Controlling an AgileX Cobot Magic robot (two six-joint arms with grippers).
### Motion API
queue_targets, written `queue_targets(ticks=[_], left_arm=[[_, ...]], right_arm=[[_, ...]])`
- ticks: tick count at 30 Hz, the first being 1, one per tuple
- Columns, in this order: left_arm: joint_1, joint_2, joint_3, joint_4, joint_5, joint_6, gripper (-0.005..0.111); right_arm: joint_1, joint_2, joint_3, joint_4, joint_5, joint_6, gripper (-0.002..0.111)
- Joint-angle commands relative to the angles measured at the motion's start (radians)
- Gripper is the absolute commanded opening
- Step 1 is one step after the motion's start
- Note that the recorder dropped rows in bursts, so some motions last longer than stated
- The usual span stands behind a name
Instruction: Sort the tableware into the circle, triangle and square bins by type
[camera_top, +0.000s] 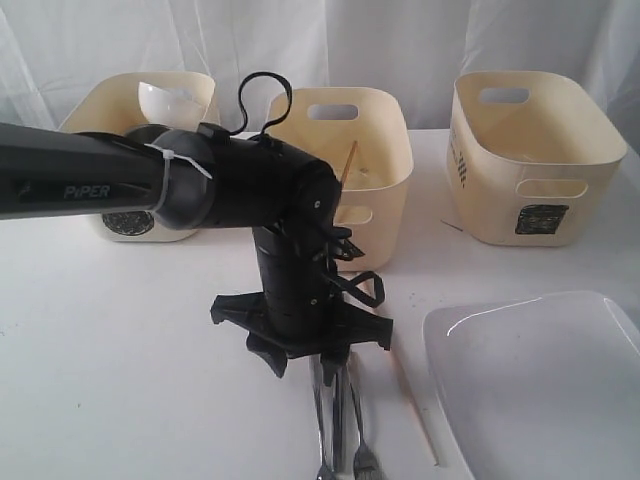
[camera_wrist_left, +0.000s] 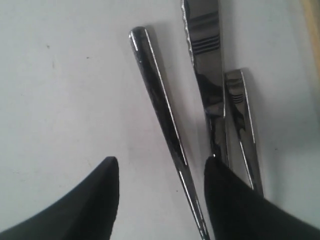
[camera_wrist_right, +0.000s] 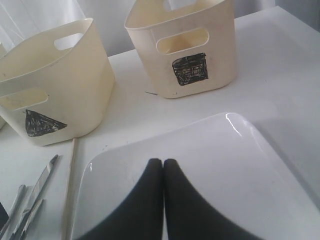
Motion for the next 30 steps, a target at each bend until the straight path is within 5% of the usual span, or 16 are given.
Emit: queue_targets(ticks=[1,30], left_arm=[[-0.011,0.011,-0.005,-0.008,0.015,-0.011,0.056],[-0.011,0.039,-0.005,-0.028,0.035,-0.009,0.056]], right_arm=[[0.000,-0.003,0.006,-0.005,-0.005,0.004,0.000],[0.000,-0.003,0.006,-0.005,-0.005,0.004,0.000]])
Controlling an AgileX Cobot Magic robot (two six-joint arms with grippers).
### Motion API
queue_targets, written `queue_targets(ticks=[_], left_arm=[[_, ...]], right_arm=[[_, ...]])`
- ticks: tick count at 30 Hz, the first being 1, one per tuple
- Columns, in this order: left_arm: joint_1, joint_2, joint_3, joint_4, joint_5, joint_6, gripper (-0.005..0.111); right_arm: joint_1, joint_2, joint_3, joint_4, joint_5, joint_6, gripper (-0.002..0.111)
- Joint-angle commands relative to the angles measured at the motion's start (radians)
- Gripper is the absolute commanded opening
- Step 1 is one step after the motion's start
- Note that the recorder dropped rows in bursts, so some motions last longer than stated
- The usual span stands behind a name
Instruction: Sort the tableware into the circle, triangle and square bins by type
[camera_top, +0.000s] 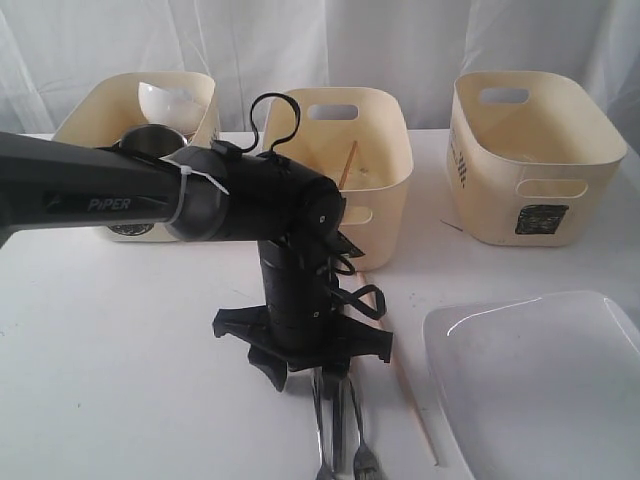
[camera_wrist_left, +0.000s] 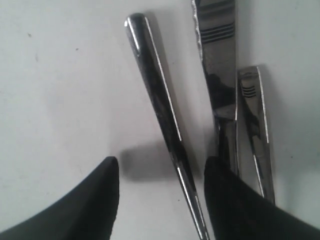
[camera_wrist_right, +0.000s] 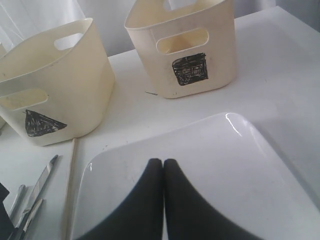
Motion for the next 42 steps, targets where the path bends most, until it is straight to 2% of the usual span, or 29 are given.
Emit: queue_targets(ticks=[1,26,29,34,37,38,42], left_arm=[[-0.009,0.001,-0.005,-0.012,0.045,-0.001,0.056],[-0.009,0.001,0.024,-0.013,0.063,0.018,0.056],[-0.009,0.001,0.024,-0.015,0.059,0.014,0.047],[-0.009,0.001,0.024,-0.015,0.047,0.022,0.017],[-0.009,0.001,0.024,-0.015,0.031,0.030,0.003],[-0.009,0.001,0.024,-0.015,0.029,0.040,0.000],[-0.009,-0.011,0.024,-0.010,0.034,0.082,0.000]], right_arm=[[0.000,-0.003,0.006,0.000,-0.005,0.002,0.000],[0.000,-0.003,0.006,0.000,-0.005,0.002,0.000],[0.000,-0.003,0.006,0.000,-0.005,0.002,0.000],[0.000,-0.003,0.006,0.000,-0.005,0.002,0.000],[0.000,-0.003,0.006,0.000,-0.005,0.002,0.000],[0.000,-0.003,0.006,0.000,-0.005,0.002,0.000],[0.000,-0.003,0.006,0.000,-0.005,0.002,0.000]])
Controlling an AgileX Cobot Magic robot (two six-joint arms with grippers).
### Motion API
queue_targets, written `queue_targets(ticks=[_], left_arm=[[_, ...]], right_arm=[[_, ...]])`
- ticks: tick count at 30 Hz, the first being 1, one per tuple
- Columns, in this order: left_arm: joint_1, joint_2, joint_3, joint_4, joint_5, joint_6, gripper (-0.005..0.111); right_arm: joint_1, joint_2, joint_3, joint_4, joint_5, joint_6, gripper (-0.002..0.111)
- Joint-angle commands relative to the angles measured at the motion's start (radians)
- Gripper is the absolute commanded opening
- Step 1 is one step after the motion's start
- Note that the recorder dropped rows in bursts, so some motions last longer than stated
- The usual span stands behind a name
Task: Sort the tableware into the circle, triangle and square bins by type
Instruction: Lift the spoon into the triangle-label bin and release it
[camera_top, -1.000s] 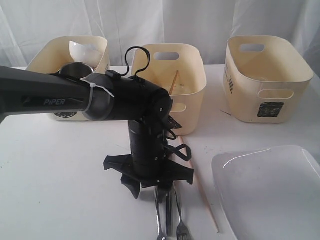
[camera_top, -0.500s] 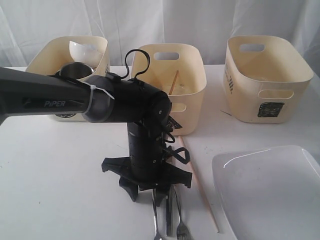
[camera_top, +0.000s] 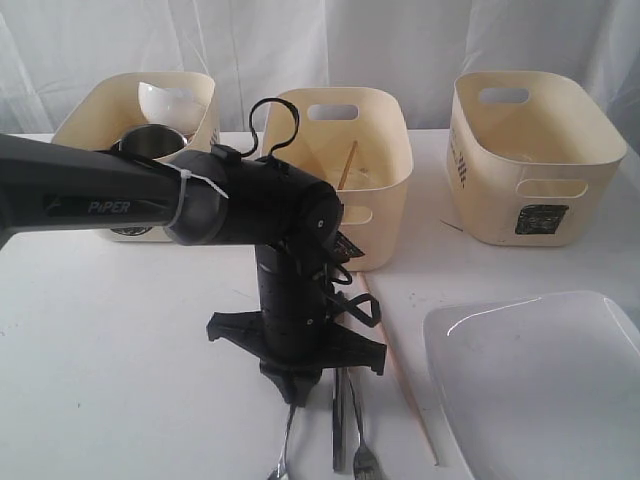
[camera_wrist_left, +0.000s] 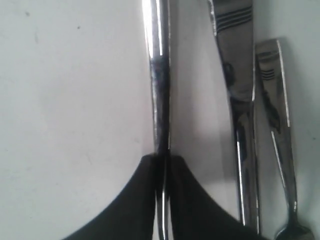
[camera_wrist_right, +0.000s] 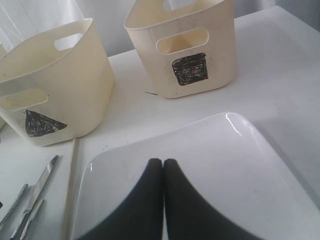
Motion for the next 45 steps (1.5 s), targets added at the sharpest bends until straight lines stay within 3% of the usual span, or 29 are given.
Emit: queue_targets(ticks=[1,8,13,17,27,37,45], left_arm=[[-0.009,-0.037,0.011,0.010,0.016,0.046,0.000],[-0.015,-0.190,0.011,0.099,0.116,0.096,0.000],[-0.026,-0.294,-0.012,0.222,0.093,0.096,0.000],[-0.024,-0.299,-0.104,0.344,-0.011,0.096,0.000],[0.035,-0.219,-0.255,0.495,-0.229,0.096,0.000],[0.093,-0.102,-0.428,0.561,-0.356,0.096,0.000],[0.102,-0.003,-0.554,0.655,-0.422,0.096,0.000]], right_arm=[[0.000,-0.003,0.006,0.000,-0.005,0.000,0.000],[0.000,-0.003,0.006,0.000,-0.005,0.000,0.000],[0.000,-0.003,0.006,0.006,-0.005,0.026,0.000],[0.000,-0.003,0.006,0.006,-0.005,0.026,0.000],[0.000,-0.003,0.006,0.006,-0.005,0.026,0.000],[0.000,-0.003,0.006,0.008,-0.005,0.026,0.000],[0.000,-0.003,0.006,0.008,-0.005,0.026,0.000]])
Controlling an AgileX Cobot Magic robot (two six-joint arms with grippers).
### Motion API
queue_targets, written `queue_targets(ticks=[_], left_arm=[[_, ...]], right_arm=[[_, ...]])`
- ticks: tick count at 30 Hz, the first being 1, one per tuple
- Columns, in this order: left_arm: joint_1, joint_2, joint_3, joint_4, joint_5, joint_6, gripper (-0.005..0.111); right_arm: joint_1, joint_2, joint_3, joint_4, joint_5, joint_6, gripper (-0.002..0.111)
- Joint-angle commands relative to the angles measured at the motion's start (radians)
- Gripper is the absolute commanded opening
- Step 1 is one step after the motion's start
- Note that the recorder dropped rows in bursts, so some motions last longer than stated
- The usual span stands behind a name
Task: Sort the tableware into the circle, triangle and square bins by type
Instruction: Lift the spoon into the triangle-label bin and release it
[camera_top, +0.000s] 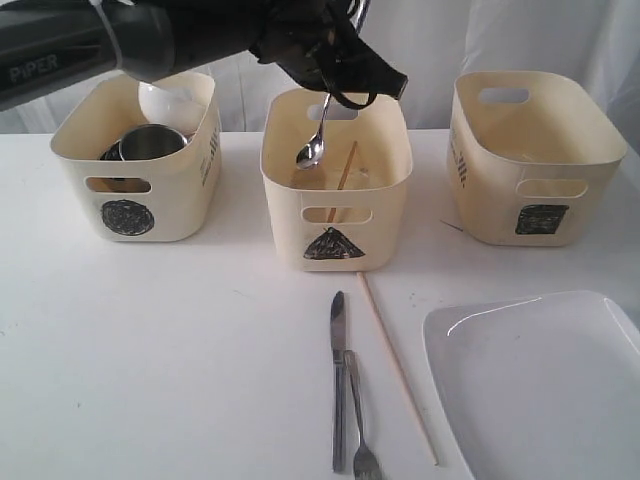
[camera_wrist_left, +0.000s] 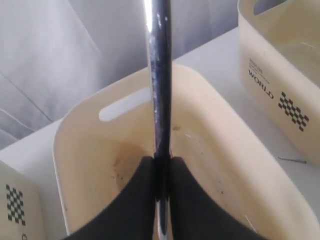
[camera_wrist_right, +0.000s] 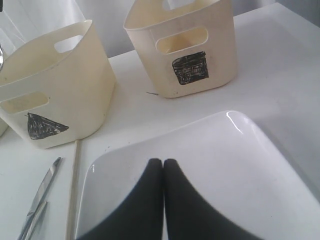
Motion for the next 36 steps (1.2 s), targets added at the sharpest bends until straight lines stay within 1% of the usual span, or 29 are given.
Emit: queue_targets(ticks=[1,7,12,16,20,26,27,29,34,36], left_arm=[[0.011,0.047,-0.070,0.050,-0.048,0.002,0.000],[0.037,0.114,-0.110,0.066,-0.057,0.002,0.000],[0.040,0.149,-0.114,0.074,-0.086,0.033,0.000],[0.040,0.173,-0.114,0.051,-0.097,0.034,0.000],[0.040,0.185,-0.114,-0.002,-0.083,0.032,0.000],[0.040,0.184,-0.114,-0.015,-0.048,0.032,0.000],[0.040,0.184,-0.114,-0.020,-0.038,0.032,0.001],[0.038,0.184,-0.114,-0.029,-0.020,0.032,0.008],[0.033,0.184,-0.114,-0.058,-0.014,0.032,0.033],[0.031,0.178,-0.114,-0.058,-0.003,0.032,0.037]], right_arm=[[0.000,-0.003,0.006,0.002,-0.005,0.005,0.000],[0.000,-0.003,0.006,0.002,-0.005,0.005,0.000],[0.000,-0.003,0.006,0.002,-0.005,0.005,0.000],[0.000,-0.003,0.006,0.002,-0.005,0.005,0.000],[0.000,-0.003,0.006,0.002,-0.005,0.005,0.000],[0.000,-0.003,0.006,0.002,-0.005,0.005,0.000],[0.000,-0.003,0.006,0.002,-0.005,0.005,0.000],[0.000,-0.003,0.006,0.002,-0.005,0.005,0.000],[0.000,-0.003,0.006,0.002,-0.005,0.005,0.000],[0.000,-0.003,0.006,0.002,-0.005,0.005,0.000]])
